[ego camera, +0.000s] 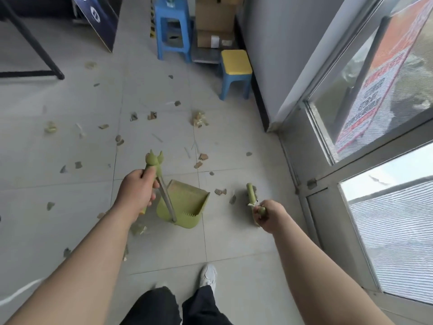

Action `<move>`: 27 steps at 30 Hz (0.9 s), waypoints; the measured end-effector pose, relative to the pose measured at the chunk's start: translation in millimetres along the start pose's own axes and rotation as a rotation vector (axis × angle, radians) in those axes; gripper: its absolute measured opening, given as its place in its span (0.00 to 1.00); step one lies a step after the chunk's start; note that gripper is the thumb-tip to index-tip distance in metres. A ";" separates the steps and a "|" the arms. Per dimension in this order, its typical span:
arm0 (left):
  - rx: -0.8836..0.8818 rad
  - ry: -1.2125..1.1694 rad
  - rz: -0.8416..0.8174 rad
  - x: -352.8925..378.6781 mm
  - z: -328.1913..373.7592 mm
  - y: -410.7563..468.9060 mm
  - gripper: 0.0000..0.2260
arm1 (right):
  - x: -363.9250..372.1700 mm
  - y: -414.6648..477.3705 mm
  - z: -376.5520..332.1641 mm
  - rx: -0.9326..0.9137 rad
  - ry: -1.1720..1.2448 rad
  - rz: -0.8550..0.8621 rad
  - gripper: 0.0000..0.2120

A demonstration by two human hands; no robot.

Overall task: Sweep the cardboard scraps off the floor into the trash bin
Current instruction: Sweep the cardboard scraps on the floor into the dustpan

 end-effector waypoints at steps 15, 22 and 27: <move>-0.022 0.004 0.021 -71.1 9.9 58.9 0.19 | 162.8 -29.7 32.1 0.063 -0.087 -0.240 0.11; 0.005 0.021 0.023 -110.9 4.3 77.2 0.19 | 180.8 -50.5 28.9 0.105 -0.014 -0.247 0.08; 0.031 0.023 0.033 -131.0 -6.9 82.6 0.20 | 176.7 -60.1 39.5 0.047 -0.056 -0.157 0.07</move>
Point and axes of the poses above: each hand's wrist, its own y-axis towards the middle knuckle, its own x-axis out of the palm, z = x × y, the point moved 4 cm from there along y, towards the middle knuckle, and after that the axes turned 6 degrees about -x, right-handed, at the moved point
